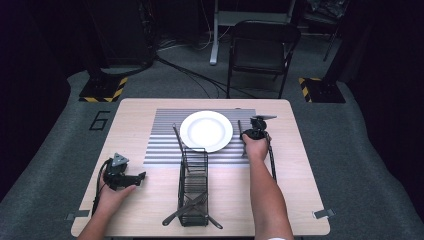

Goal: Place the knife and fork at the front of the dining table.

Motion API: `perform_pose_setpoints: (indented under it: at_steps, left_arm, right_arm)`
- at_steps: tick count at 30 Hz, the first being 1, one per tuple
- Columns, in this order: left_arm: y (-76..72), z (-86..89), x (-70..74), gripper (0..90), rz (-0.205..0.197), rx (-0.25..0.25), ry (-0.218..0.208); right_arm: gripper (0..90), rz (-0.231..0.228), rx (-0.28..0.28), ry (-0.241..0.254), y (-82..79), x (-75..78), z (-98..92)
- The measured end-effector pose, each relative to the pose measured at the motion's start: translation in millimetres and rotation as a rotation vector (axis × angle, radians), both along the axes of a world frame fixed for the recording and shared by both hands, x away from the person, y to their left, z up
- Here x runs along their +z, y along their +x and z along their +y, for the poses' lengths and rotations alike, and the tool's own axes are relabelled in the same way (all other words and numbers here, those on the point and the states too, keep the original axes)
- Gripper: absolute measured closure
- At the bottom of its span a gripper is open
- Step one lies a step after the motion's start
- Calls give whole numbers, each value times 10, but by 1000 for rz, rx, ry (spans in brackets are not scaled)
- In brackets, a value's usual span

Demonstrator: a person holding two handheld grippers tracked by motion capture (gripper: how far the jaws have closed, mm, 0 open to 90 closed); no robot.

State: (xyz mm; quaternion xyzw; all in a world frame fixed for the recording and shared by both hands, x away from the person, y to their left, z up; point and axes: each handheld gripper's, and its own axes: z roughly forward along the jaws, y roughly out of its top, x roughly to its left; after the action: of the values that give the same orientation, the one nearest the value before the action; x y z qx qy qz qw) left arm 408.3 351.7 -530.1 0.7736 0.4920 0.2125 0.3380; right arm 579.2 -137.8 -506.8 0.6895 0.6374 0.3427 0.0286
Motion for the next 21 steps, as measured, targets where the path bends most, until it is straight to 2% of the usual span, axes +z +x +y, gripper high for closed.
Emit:
perform_pose_setpoints:
  at_steps: [7, 8, 12, 16, 18, 21]
  left_arm:
    - [0, 0, 0, 64, 0, 0, -1]
    - [-1, 0, 0, 64, 1, 0, -1]
    - [-1, 0, 0, 64, 1, 0, 0]
    - [0, 0, 0, 63, 0, 0, 0]
    - [-1, 0, 0, 64, 2, 0, -1]
    - [0, 0, 0, 64, 0, 0, 0]
  right_arm:
    - [857, -13, -34, -20, -14, 14, 21]
    - [851, -10, -54, -19, -21, 19, -1]
    - [847, -9, -66, -1, -31, -1, -42]
    - [850, -12, -68, -17, -44, 2, -63]
    - [849, -5, -88, -3, -46, 7, -59]
    - [848, -14, -84, -4, -50, -5, -77]
